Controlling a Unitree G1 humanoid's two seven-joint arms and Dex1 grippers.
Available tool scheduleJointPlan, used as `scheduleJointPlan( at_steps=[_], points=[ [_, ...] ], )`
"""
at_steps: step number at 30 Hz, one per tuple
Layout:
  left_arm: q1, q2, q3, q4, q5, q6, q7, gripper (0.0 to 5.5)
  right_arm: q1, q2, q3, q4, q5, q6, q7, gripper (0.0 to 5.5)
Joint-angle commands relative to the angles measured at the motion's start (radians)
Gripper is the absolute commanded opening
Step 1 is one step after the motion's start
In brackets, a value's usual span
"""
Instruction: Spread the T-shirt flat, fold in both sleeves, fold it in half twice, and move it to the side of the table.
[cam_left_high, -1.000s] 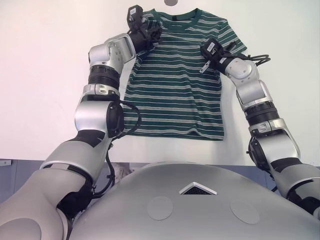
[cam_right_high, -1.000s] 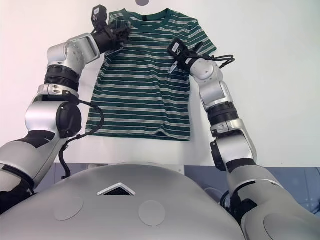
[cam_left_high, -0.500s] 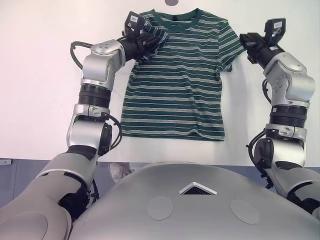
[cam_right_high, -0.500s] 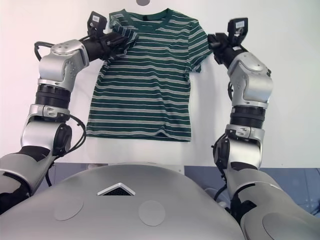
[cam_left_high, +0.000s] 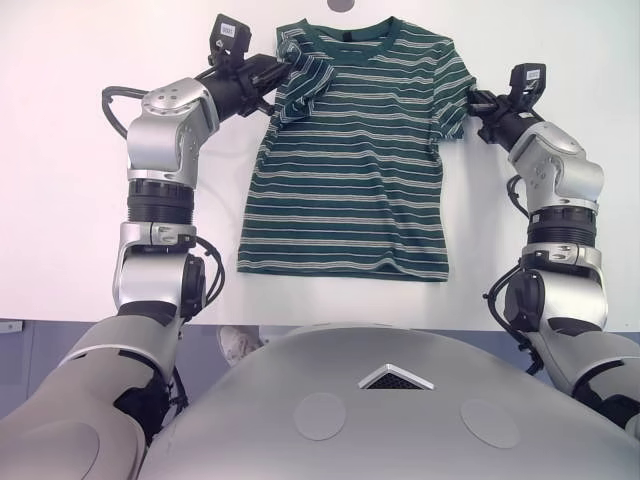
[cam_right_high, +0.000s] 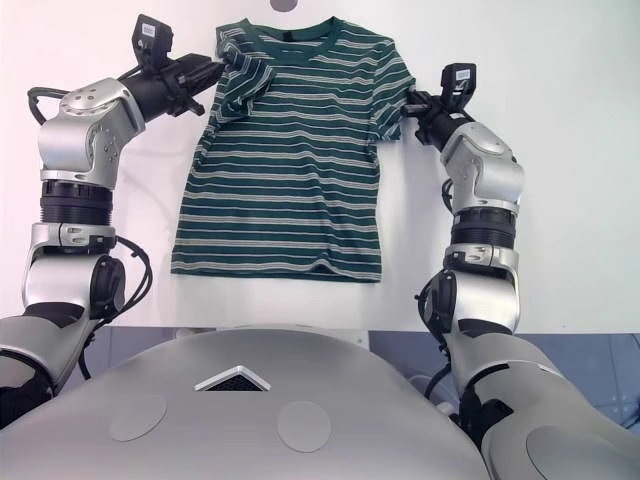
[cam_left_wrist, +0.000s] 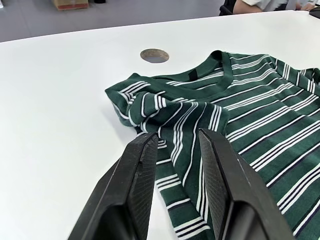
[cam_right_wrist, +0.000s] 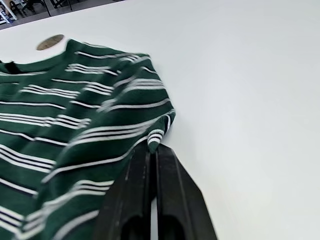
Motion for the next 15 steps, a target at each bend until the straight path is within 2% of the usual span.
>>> scheduleJointPlan(
  at_steps=[1, 5, 8, 11, 15],
  points=[
    [0.006, 0.02, -0.004, 0.011, 0.012, -0.016, -0.006, 1.5, -0.08, 0.054, 0.036, -0.137, 0.032, 0.07, -0.032, 0.04],
    [-0.015, 0.015, -0.012, 0.034, 0.013, -0.028, -0.005, 1.5, -0.14, 0.118, 0.12, -0.037, -0.02, 0.059, -0.061, 0.04],
    [-0.029, 0.019, -0.015, 0.043, 0.016, -0.036, -0.007, 1.5, -0.206, 0.158, 0.21, 0.168, -0.134, -0.007, -0.139, 0.04],
    [-0.028, 0.028, -0.011, 0.044, 0.018, -0.045, -0.005, 1.5, -0.205, 0.183, 0.277, 0.245, -0.199, -0.064, -0.137, 0.72],
    [-0.008, 0.04, -0.013, 0.046, 0.024, -0.066, -0.008, 1.5, -0.129, 0.194, 0.267, 0.039, -0.116, -0.046, -0.023, 1.35]
  ],
)
